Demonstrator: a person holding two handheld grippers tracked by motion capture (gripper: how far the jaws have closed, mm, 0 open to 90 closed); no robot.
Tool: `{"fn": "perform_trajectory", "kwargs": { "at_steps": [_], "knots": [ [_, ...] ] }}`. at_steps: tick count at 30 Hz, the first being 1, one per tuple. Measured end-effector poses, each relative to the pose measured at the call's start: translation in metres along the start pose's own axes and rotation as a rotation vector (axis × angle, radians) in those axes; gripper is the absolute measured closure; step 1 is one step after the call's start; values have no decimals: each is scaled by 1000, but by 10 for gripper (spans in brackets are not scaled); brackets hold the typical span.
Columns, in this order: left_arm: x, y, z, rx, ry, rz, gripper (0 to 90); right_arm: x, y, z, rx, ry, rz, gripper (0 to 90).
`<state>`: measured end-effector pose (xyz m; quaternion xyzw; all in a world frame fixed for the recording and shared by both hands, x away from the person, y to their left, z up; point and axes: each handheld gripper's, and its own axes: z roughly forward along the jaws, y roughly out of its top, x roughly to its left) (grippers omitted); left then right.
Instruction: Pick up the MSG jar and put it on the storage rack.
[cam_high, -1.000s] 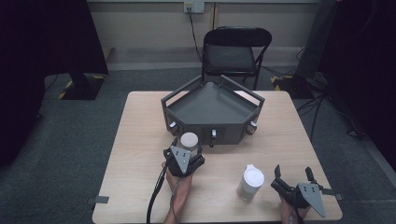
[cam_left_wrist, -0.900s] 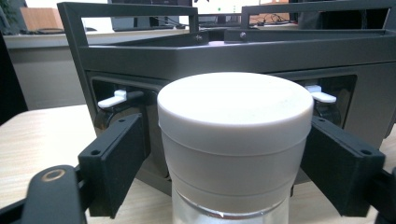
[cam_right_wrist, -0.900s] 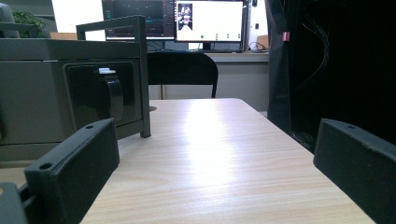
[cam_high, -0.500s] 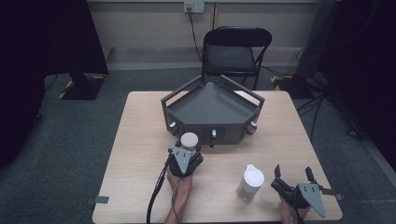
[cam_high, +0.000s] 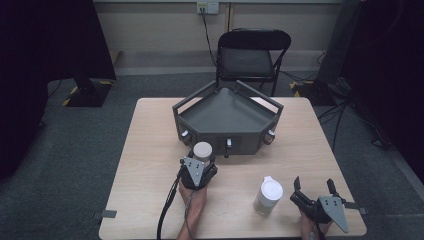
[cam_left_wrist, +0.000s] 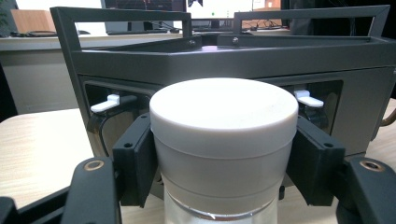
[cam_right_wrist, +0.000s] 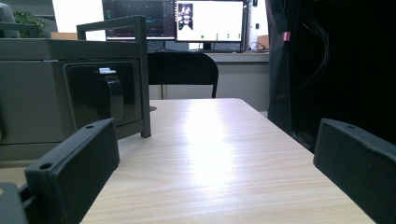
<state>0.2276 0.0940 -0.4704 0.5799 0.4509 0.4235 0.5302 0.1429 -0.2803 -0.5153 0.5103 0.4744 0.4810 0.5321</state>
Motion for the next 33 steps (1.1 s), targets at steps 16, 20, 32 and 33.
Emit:
{"fn": "perform_trajectory", "kwargs": {
  "at_steps": [16,20,32,33],
  "knots": [
    [10,3,-1,-8,-41,-17,340,0,0,0,0,1,0,0],
    [16,6,-3,-6,-73,-8,340,0,0,0,0,1,0,0],
    [25,32,-10,-47,-185,29,339,0,0,0,0,1,0,0],
    [27,36,-10,-49,-194,29,339,0,0,0,0,1,0,0]
  ]
}}
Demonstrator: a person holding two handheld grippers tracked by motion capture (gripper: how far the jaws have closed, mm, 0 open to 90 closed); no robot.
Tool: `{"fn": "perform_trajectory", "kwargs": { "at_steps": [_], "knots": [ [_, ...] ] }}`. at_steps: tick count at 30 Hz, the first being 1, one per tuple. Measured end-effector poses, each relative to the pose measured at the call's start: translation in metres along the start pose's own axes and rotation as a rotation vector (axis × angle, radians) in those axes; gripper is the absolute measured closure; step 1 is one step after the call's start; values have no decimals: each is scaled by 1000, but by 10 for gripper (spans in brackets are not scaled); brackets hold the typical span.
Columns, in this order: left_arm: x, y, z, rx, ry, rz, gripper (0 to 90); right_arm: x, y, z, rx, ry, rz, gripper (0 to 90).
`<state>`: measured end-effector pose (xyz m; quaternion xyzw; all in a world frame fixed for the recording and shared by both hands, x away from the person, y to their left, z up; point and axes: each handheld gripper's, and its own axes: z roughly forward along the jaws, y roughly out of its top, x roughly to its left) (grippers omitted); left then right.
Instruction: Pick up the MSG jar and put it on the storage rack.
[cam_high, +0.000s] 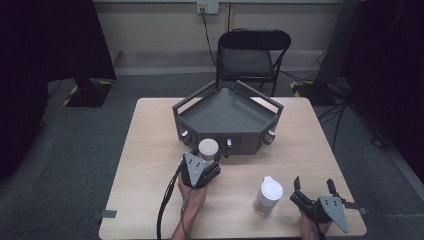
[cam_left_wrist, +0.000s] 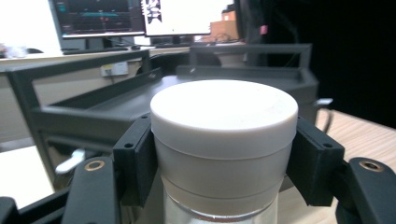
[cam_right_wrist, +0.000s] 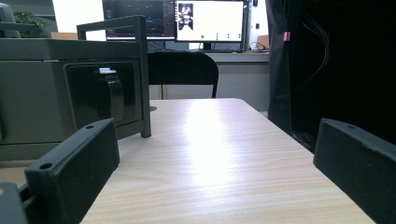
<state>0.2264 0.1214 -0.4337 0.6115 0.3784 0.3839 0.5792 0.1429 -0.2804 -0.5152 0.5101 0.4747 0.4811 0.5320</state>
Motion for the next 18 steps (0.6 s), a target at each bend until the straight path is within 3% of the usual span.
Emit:
{"fn": "perform_trajectory", "kwargs": {
  "at_steps": [7,11,13,18],
  "knots": [
    [13,22,1,-19,-51,20,339,0,0,0,0,0,0,0],
    [24,32,4,-27,-79,12,339,0,0,0,0,0,0,0],
    [30,37,6,-30,-101,31,339,0,0,0,0,0,1,0],
    [42,49,9,-42,-143,21,339,0,0,0,0,0,0,0]
  ]
}}
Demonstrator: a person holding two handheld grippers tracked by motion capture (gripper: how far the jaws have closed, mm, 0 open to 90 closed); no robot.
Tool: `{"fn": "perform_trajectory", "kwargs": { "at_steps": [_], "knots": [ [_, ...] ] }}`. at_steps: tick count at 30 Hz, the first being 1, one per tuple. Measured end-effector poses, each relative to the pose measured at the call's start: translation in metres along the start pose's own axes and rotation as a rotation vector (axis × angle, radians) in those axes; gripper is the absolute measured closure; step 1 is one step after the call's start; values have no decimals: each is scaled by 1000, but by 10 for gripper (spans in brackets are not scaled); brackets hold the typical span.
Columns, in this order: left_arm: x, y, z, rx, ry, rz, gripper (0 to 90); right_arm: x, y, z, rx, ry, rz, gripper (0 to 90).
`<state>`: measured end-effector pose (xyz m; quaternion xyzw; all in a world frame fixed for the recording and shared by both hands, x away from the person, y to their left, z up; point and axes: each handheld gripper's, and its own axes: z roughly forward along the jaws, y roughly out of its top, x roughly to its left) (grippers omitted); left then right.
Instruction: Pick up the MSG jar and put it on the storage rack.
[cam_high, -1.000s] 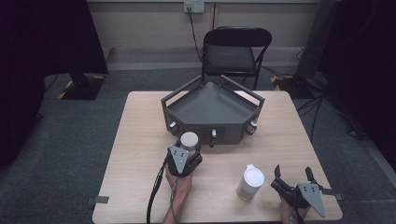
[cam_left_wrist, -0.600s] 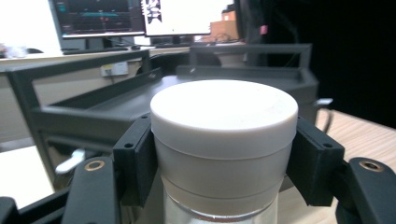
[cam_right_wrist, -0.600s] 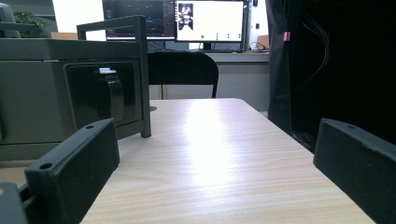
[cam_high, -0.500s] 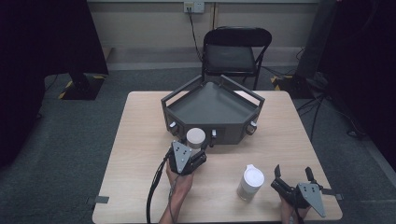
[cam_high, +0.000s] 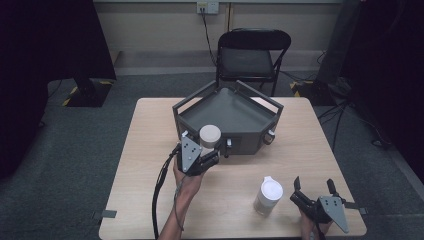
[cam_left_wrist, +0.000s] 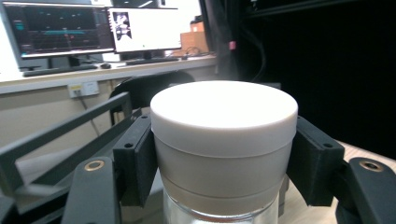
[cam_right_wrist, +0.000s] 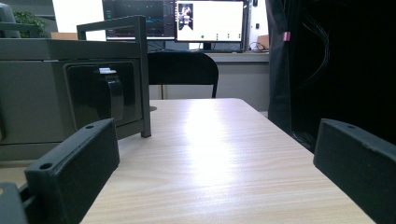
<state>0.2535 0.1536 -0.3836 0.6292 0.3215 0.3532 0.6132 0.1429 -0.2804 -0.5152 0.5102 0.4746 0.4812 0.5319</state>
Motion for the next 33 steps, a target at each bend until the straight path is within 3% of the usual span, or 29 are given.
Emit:
{"fn": "perform_trajectory", "kwargs": {
  "at_steps": [8,13,22,24,33],
  "knots": [
    [9,21,14,-17,0,-1,339,0,0,0,0,0,0,0],
    [12,33,23,-26,33,-27,339,0,0,0,0,2,0,0],
    [2,42,51,6,187,-52,339,-1,0,0,0,3,0,0],
    [-1,43,58,15,204,-32,339,-1,0,0,0,3,-1,0],
    [-4,40,89,19,300,-81,339,-1,0,0,0,8,-1,0]
  ]
}}
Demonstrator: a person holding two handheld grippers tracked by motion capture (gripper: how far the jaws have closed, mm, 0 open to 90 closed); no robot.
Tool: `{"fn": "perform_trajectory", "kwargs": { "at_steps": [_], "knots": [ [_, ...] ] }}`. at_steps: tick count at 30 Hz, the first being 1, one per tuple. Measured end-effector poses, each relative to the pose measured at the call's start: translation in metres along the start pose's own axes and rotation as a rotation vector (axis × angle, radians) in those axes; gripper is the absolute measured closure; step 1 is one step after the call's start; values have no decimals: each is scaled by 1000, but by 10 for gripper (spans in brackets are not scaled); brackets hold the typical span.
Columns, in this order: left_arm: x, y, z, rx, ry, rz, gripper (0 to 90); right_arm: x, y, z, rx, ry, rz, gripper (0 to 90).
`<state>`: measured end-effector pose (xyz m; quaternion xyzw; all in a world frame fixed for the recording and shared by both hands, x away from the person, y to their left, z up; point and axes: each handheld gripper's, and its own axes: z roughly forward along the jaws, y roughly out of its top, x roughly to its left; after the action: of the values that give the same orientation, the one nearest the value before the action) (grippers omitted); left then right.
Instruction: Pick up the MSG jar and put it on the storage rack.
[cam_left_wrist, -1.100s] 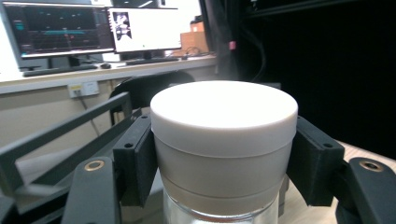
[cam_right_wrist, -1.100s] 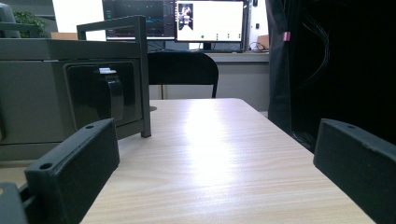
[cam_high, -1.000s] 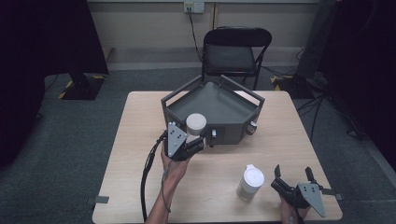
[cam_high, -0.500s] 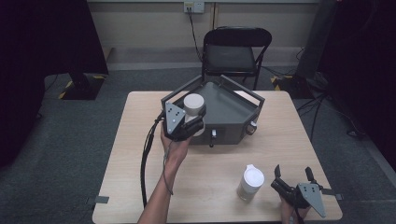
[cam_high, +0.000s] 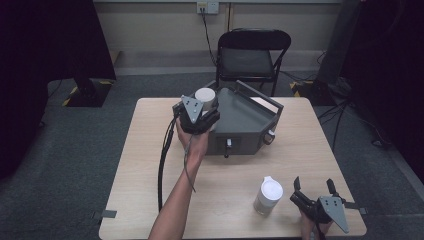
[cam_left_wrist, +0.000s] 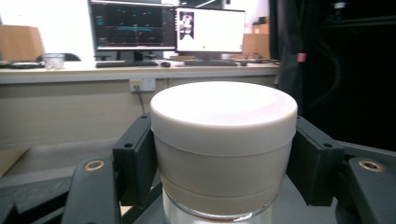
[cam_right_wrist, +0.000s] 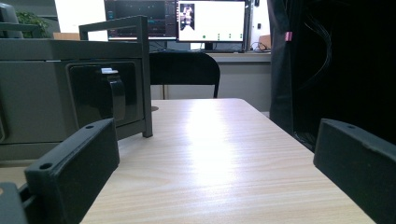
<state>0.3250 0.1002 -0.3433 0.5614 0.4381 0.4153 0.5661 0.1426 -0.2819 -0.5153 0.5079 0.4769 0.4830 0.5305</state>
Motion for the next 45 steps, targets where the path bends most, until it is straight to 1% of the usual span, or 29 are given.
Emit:
{"fn": "perform_trajectory", "kwargs": {
  "at_steps": [2,4,6,7,11,15,18,20,21,22,24,27,28,30,31,34,35,37,38,39,40,41,42,43,44,45],
  "knots": [
    [-1,-1,5,7,11,-5,339,0,0,0,0,0,0,0],
    [-1,-2,10,21,20,6,339,0,0,0,0,0,0,0],
    [-2,-2,15,33,25,32,338,0,0,0,0,1,0,0],
    [-2,-3,16,37,29,34,339,0,0,0,0,1,0,0],
    [-2,-4,18,41,34,34,339,0,0,0,0,1,1,0],
    [-5,-6,17,30,27,47,338,0,0,0,0,1,0,0],
    [-3,-8,18,32,16,56,338,0,0,0,0,1,0,0],
    [-1,-11,19,33,20,44,339,0,0,0,1,1,1,0],
    [-1,-11,19,33,20,44,339,0,0,0,1,1,1,0],
    [1,-13,18,25,15,36,339,0,0,0,1,1,1,0],
    [2,-13,18,24,13,40,339,0,0,0,1,1,0,0],
    [-2,-12,20,31,23,53,338,0,0,0,1,1,0,0],
    [-3,-10,20,41,28,60,337,0,0,0,1,1,0,0],
    [-3,-8,21,47,32,57,336,0,0,0,0,0,0,0],
    [0,-7,22,54,25,43,336,0,0,0,0,0,1,0],
    [2,-2,23,72,16,46,336,0,0,0,1,0,0,0],
    [4,-1,23,75,6,46,335,0,0,0,1,0,0,0],
    [5,-1,23,76,3,51,335,0,0,0,1,0,1,0],
    [9,-1,23,75,-10,45,334,0,0,0,1,0,1,0],
    [9,-2,23,74,-7,51,331,0,0,0,1,-1,1,0],
    [7,-2,24,77,6,53,300,0,0,0,1,-2,1,0],
    [7,-2,24,77,6,53,227,0,0,0,1,-2,1,0],
    [15,-5,25,67,-33,21,153,1,0,0,0,-3,2,0],
    [14,-5,25,71,-26,26,86,1,0,0,1,-4,1,0],
    [11,-6,24,66,-8,36,61,1,0,0,0,-6,1,0],
    [10,-9,23,52,4,32,34,2,0,0,0,-10,2,0]
  ]
}}
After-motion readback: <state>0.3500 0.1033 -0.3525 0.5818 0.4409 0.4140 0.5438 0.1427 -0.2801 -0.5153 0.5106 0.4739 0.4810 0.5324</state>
